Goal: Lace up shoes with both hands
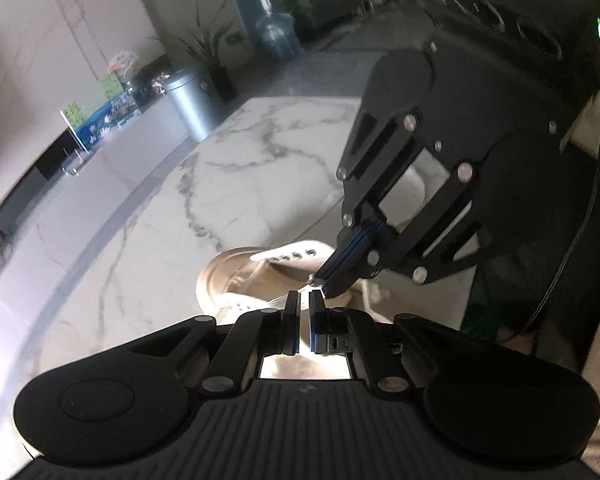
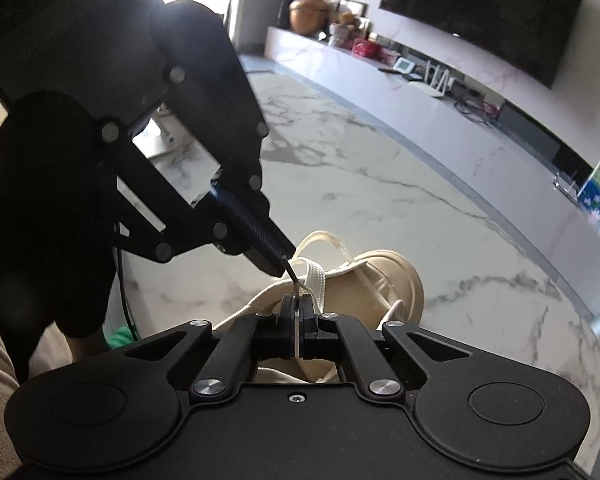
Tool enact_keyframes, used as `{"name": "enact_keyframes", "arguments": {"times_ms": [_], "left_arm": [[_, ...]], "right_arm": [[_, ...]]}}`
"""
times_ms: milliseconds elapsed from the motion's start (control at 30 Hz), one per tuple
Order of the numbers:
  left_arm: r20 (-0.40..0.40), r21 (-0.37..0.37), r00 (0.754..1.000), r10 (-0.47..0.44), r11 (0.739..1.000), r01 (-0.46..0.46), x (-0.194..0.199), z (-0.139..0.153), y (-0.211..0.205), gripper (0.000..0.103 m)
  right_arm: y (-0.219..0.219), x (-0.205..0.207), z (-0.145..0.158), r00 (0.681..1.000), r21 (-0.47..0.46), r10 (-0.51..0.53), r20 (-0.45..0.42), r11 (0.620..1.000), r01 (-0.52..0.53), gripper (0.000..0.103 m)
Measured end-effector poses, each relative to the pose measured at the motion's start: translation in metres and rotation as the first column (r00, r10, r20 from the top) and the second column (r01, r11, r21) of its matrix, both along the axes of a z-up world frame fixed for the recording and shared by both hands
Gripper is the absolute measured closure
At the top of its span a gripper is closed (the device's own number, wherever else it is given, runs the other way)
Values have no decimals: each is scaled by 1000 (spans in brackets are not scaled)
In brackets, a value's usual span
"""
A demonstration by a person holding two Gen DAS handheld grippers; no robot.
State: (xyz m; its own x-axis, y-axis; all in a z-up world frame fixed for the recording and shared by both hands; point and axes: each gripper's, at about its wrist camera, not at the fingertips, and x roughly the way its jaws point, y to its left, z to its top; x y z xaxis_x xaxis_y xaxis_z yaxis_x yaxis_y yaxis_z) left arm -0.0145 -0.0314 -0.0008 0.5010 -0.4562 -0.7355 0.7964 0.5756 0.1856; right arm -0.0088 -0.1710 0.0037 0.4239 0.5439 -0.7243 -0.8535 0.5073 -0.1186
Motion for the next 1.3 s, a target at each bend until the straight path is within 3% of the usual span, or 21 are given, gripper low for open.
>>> {"name": "enact_keyframes", "arguments": {"times_ms": [233,467,700,1033,1067,1167,1300], "left_arm": [[-87,-154,994,67,985,-80,9,10,18,90],[-119,-184,989,86,977,-107,11,12,24,96],[-131,-212,987,89,970,-116,12,11,25,99],[-109,-180,987,116,975,-134,17,5,18,101],[-103,-177,987,120,975,-137,17,4,19,98],[-70,-161,988,138,976,-147,15,4,22,70],[-20,-91,995,96,991,-98,10,0,20,69]], "right_arm": [[-4,-1,1,999,52,-32,-29,998,33,103],[-4,-2,0,998,65,-44,-36,997,46,103],[-9,-2,-2,992,158,-80,-101,983,95,103],[-13,1,-7,977,196,-148,-154,965,177,103],[-16,2,-8,973,202,-160,-167,960,192,103],[-22,7,-9,959,217,-195,-207,946,240,103],[-32,14,-11,935,234,-240,-261,924,303,103]]}}
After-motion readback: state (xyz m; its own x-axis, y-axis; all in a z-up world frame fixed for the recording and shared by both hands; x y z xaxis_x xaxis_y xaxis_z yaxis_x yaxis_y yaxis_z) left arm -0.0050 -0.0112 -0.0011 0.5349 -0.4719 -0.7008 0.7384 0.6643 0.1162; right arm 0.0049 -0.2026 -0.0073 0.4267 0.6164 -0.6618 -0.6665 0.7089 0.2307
